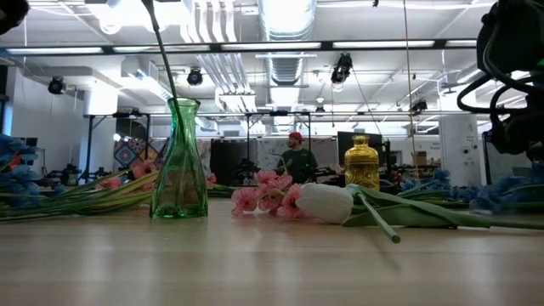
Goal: Sort flowers into vase by color
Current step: Put the bottom right blue flowers into the yellow vase
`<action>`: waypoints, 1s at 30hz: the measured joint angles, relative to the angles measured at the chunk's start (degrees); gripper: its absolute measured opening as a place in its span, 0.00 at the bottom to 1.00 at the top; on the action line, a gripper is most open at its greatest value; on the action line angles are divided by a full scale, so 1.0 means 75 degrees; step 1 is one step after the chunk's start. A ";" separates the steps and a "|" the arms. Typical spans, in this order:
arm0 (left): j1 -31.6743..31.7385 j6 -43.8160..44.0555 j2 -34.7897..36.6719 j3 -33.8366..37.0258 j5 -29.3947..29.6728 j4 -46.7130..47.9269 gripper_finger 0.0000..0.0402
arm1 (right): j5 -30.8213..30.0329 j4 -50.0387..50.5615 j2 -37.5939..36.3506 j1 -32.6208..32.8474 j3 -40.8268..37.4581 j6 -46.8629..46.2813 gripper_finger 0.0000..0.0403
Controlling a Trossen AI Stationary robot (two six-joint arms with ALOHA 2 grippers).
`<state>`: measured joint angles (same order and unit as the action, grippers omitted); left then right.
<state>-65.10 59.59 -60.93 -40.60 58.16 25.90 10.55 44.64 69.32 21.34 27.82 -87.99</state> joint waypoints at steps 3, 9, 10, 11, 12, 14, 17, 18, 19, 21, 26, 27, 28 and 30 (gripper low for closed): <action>0.0003 -0.0006 -0.0001 0.0000 0.0169 -0.0002 0.18 | 0.0000 -0.0018 0.0003 0.0000 0.0012 -0.0005 0.49; 0.0006 -0.0009 -0.0038 0.0000 0.0200 -0.0004 0.18 | 0.0003 -0.0036 0.0003 0.0000 0.0014 0.0014 0.34; 0.0006 -0.0009 -0.0040 0.0000 0.0200 -0.0002 0.18 | 0.0003 -0.0039 0.0003 0.0000 0.0014 0.0022 0.31; 0.0006 -0.0009 -0.0043 0.0000 0.0202 -0.0002 0.18 | 0.0006 -0.0041 0.0003 0.0000 0.0014 0.0039 0.29; 0.0006 -0.0012 -0.0044 0.0001 0.0200 -0.0002 0.18 | 0.0006 -0.0041 0.0003 0.0000 0.0014 0.0045 0.26; 0.0006 -0.0013 -0.0044 0.0000 0.0203 0.0001 0.18 | 0.0011 -0.0047 0.0003 0.0000 0.0014 0.0064 0.22; 0.0006 -0.0015 -0.0046 0.0000 0.0237 0.0001 0.18 | 0.0038 -0.0044 -0.0015 0.0000 0.0014 0.0099 0.17; 0.0006 -0.0015 -0.0044 0.0000 0.0264 0.0001 0.18 | 0.0048 -0.0040 -0.0043 0.0000 0.0011 0.0136 0.16; 0.0006 -0.0015 -0.0044 0.0001 0.0268 0.0001 0.18 | 0.0073 -0.0035 -0.0085 0.0000 0.0011 0.0145 0.15; 0.0006 -0.0015 -0.0047 0.0000 0.0272 0.0004 0.18 | 0.0169 -0.0029 -0.0220 0.0000 0.0011 0.0155 0.13; 0.0006 -0.0017 -0.0047 0.0000 0.0319 0.0004 0.18 | 0.0338 0.0201 -0.0745 0.0005 0.0209 0.0211 0.10; 0.0006 -0.0017 -0.0047 0.0001 0.0322 0.0005 0.18 | 0.0339 0.0269 -0.0882 0.0005 0.0336 0.0241 0.10; 0.0006 -0.0017 -0.0047 0.0001 0.0322 0.0007 0.18 | 0.0340 0.0363 -0.1019 0.0003 0.0448 0.0285 0.10; 0.0006 -0.0019 -0.0047 0.0001 0.0325 0.0006 0.18 | 0.0335 0.0648 -0.1246 0.0003 0.0645 0.0428 0.10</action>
<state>-65.06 59.45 -61.28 -40.59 60.60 25.94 13.06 49.50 59.98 21.37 32.66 -84.78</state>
